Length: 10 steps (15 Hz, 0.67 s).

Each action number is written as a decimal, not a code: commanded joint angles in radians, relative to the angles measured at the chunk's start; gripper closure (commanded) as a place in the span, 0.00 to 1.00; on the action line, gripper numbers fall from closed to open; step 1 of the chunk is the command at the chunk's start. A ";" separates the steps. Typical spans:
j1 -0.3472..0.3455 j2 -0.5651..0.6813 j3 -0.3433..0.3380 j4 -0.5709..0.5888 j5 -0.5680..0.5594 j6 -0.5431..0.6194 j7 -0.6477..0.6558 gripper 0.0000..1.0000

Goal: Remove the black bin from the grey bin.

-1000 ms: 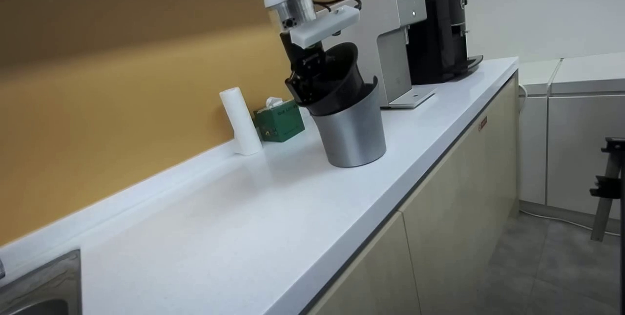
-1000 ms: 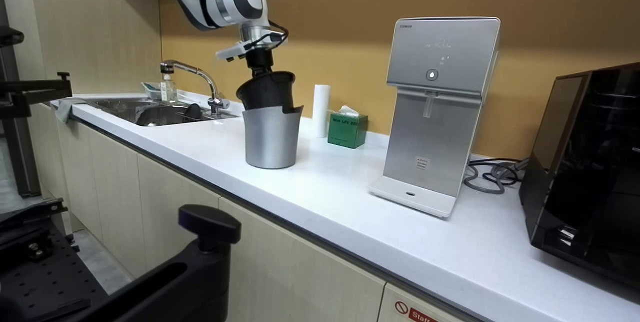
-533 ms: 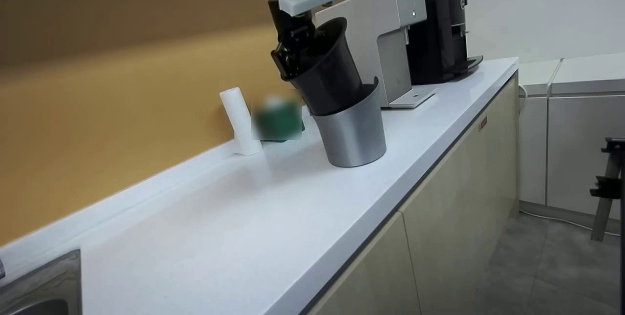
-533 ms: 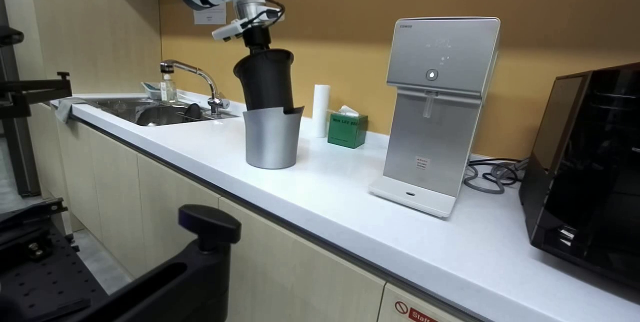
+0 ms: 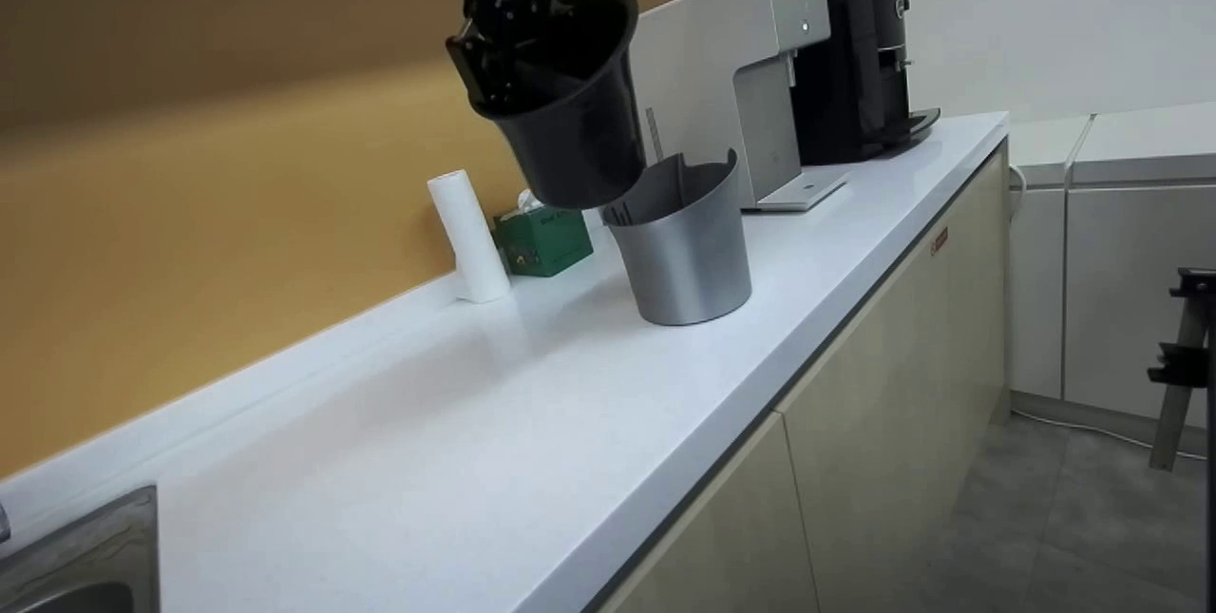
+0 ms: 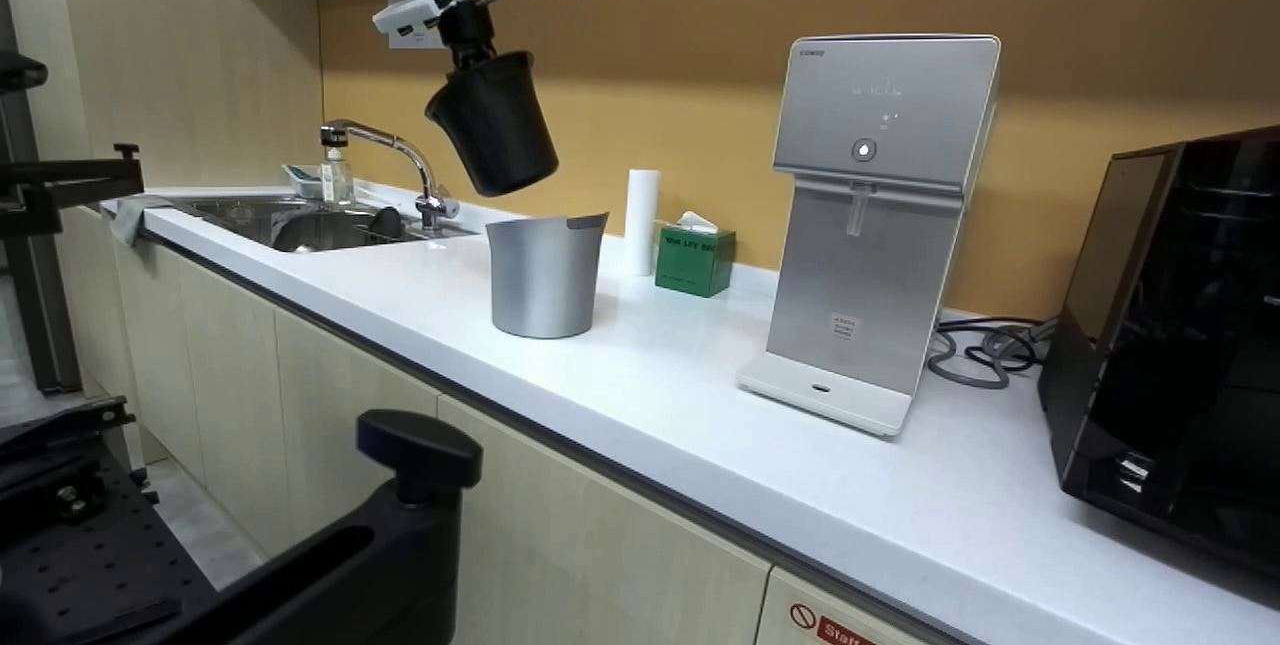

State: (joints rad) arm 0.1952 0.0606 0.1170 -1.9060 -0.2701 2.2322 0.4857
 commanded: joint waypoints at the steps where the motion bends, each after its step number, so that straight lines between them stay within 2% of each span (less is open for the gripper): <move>1: 0.020 0.008 0.037 0.017 0.013 -0.060 0.014 0.99; 5: 0.049 0.047 0.073 -0.009 0.036 -0.096 0.003 0.99; 10: 0.073 0.100 0.086 -0.034 0.080 -0.089 -0.022 0.99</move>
State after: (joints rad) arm 0.2618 0.1534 0.2025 -1.9347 -0.2282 2.1550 0.4831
